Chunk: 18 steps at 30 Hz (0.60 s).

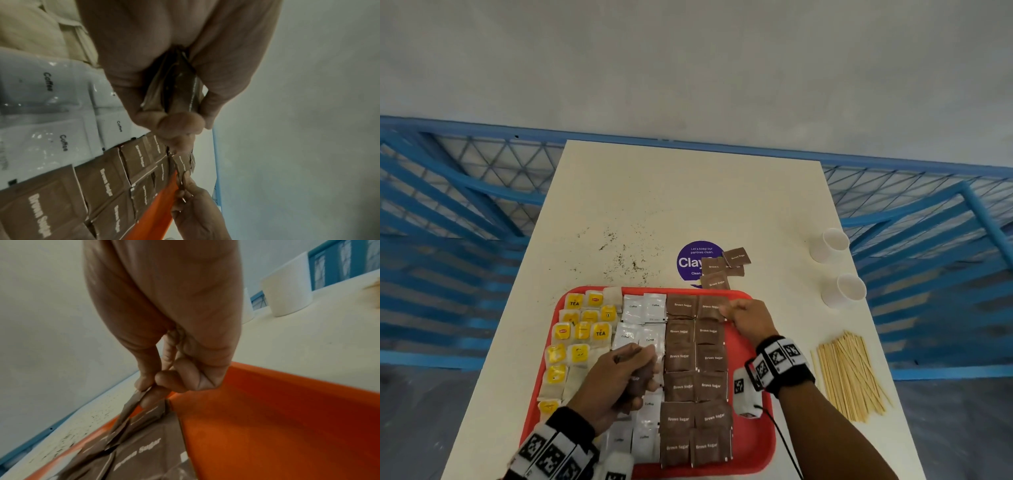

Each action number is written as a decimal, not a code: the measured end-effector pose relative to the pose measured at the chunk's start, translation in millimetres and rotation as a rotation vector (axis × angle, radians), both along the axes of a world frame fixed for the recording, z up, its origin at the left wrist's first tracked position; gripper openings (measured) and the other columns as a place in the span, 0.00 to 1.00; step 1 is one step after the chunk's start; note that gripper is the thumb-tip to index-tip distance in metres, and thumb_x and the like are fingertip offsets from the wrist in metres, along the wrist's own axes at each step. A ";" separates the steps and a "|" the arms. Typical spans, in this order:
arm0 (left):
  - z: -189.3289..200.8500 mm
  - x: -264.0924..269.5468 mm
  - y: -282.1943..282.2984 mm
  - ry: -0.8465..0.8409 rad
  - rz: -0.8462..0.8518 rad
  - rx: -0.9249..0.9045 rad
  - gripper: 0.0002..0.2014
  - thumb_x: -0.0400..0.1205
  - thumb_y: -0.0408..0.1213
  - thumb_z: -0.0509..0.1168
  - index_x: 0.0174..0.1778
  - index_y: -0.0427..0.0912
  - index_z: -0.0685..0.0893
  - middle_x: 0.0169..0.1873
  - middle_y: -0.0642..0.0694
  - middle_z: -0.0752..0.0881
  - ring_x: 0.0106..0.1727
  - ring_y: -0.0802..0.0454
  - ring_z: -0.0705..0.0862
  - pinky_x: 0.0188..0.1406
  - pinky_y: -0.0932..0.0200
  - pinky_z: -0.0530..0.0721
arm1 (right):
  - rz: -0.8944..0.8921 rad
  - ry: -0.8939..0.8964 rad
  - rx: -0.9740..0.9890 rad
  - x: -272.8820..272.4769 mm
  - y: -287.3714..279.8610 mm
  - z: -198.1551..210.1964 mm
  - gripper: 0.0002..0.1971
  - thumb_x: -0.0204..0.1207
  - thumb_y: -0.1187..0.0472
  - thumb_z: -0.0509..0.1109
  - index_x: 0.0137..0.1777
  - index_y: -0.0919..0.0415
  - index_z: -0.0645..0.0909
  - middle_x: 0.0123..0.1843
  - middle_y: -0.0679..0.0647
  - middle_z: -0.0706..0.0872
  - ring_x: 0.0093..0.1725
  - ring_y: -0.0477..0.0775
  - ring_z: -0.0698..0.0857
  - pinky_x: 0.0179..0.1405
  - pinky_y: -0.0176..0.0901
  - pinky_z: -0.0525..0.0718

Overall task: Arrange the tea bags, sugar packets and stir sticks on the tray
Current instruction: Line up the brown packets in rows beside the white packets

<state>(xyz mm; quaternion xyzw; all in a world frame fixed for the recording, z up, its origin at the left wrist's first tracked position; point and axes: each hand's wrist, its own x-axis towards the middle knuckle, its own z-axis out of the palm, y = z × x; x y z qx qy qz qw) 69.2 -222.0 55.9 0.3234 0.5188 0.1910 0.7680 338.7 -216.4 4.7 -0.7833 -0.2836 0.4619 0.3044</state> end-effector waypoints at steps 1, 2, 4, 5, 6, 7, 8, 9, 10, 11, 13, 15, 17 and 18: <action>-0.4 -1.6 0.0 -0.005 0.009 -0.008 0.15 0.76 0.45 0.73 0.45 0.34 0.83 0.38 0.38 0.86 0.30 0.47 0.84 0.18 0.63 0.75 | 0.025 -0.012 -0.008 0.3 4.8 -1.9 0.10 0.77 0.60 0.76 0.35 0.63 0.89 0.24 0.42 0.85 0.26 0.37 0.79 0.32 0.29 0.76; 0.0 -2.6 0.3 -0.008 0.014 -0.013 0.16 0.75 0.45 0.72 0.46 0.34 0.84 0.38 0.37 0.87 0.30 0.47 0.84 0.18 0.63 0.75 | 0.034 -0.022 -0.018 0.2 9.0 -5.0 0.11 0.76 0.60 0.77 0.32 0.59 0.88 0.24 0.41 0.85 0.28 0.38 0.81 0.33 0.31 0.78; 1.0 -3.1 1.3 -0.013 0.015 -0.018 0.17 0.76 0.47 0.72 0.47 0.34 0.84 0.39 0.37 0.87 0.31 0.47 0.85 0.18 0.62 0.76 | -0.012 -0.071 -0.041 0.1 14.2 -12.6 0.11 0.72 0.58 0.80 0.29 0.56 0.88 0.30 0.45 0.89 0.36 0.46 0.86 0.44 0.42 0.86; 1.7 -2.7 2.1 -0.021 0.018 -0.022 0.18 0.77 0.48 0.70 0.48 0.33 0.84 0.40 0.37 0.87 0.31 0.46 0.85 0.18 0.62 0.76 | -0.047 -0.111 -0.052 0.3 15.0 -15.3 0.10 0.70 0.56 0.81 0.30 0.57 0.88 0.33 0.47 0.91 0.40 0.49 0.88 0.49 0.45 0.87; 3.5 -2.2 2.9 -0.031 0.021 -0.034 0.19 0.79 0.49 0.69 0.49 0.33 0.84 0.40 0.37 0.88 0.31 0.46 0.85 0.18 0.62 0.77 | -0.087 -0.159 -0.053 0.3 13.7 -15.9 0.10 0.69 0.54 0.82 0.32 0.58 0.88 0.36 0.48 0.91 0.43 0.50 0.89 0.52 0.46 0.86; 4.1 -1.8 3.9 -0.041 0.023 -0.048 0.20 0.80 0.50 0.67 0.51 0.33 0.85 0.40 0.37 0.88 0.31 0.45 0.85 0.18 0.61 0.77 | -0.131 -0.197 -0.035 0.3 10.9 -14.8 0.10 0.69 0.53 0.82 0.35 0.58 0.88 0.38 0.48 0.91 0.44 0.51 0.89 0.52 0.46 0.86; 5.7 -0.9 5.0 -0.047 0.024 -0.065 0.23 0.81 0.53 0.65 0.54 0.33 0.85 0.40 0.36 0.88 0.32 0.45 0.86 0.18 0.62 0.77 | -0.167 -0.213 -0.014 0.2 6.3 -10.6 0.10 0.70 0.53 0.81 0.36 0.58 0.88 0.38 0.47 0.90 0.45 0.50 0.88 0.52 0.46 0.85; 7.1 0.0 5.9 -0.058 0.026 -0.081 0.25 0.82 0.55 0.63 0.56 0.33 0.85 0.41 0.36 0.88 0.32 0.44 0.86 0.18 0.62 0.77 | -0.187 -0.213 0.011 -0.5 0.1 -4.4 0.09 0.71 0.54 0.80 0.37 0.58 0.87 0.39 0.46 0.90 0.45 0.50 0.88 0.51 0.45 0.85; 10.2 1.1 6.7 -0.077 0.029 -0.100 0.27 0.82 0.57 0.61 0.58 0.33 0.85 0.42 0.34 0.88 0.33 0.43 0.86 0.18 0.62 0.77 | -0.181 -0.196 0.017 -2.7 -7.3 2.1 0.08 0.73 0.55 0.79 0.37 0.57 0.87 0.39 0.46 0.90 0.46 0.50 0.89 0.50 0.45 0.85; 12.2 2.4 7.3 -0.100 0.029 -0.116 0.29 0.82 0.59 0.60 0.60 0.34 0.85 0.43 0.33 0.87 0.34 0.42 0.86 0.18 0.62 0.77 | -0.143 -0.182 0.032 -6.2 -16.3 8.7 0.07 0.74 0.56 0.77 0.37 0.56 0.87 0.39 0.46 0.90 0.46 0.51 0.89 0.50 0.46 0.86; 16.3 5.7 8.0 -0.143 0.024 -0.150 0.31 0.82 0.62 0.58 0.63 0.37 0.85 0.44 0.31 0.87 0.34 0.40 0.86 0.18 0.62 0.77 | -0.004 -0.146 0.090 -19.1 -36.2 27.1 0.07 0.75 0.56 0.77 0.38 0.56 0.88 0.38 0.48 0.91 0.45 0.50 0.90 0.47 0.45 0.87; 19.2 8.7 7.3 -0.184 -0.011 -0.181 0.34 0.82 0.66 0.55 0.66 0.38 0.84 0.45 0.29 0.87 0.34 0.39 0.87 0.18 0.61 0.78 | 0.144 -0.069 0.159 -41.1 -54.8 55.1 0.08 0.75 0.51 0.77 0.41 0.55 0.88 0.39 0.49 0.92 0.41 0.47 0.89 0.43 0.43 0.88; 21.9 12.7 4.8 -0.226 -0.085 -0.203 0.37 0.81 0.69 0.53 0.68 0.39 0.83 0.48 0.25 0.87 0.34 0.38 0.88 0.18 0.59 0.81 | 0.280 -0.023 0.201 -66.7 -69.3 85.9 0.09 0.72 0.45 0.78 0.46 0.46 0.87 0.42 0.46 0.90 0.42 0.43 0.87 0.43 0.38 0.87; 23.9 15.0 2.6 -0.247 -0.126 -0.212 0.38 0.81 0.70 0.51 0.67 0.39 0.84 0.51 0.24 0.87 0.34 0.38 0.88 0.19 0.58 0.82 | 0.351 -0.054 0.214 -78.6 -74.8 97.6 0.11 0.69 0.43 0.79 0.49 0.40 0.85 0.45 0.42 0.89 0.44 0.38 0.85 0.45 0.31 0.83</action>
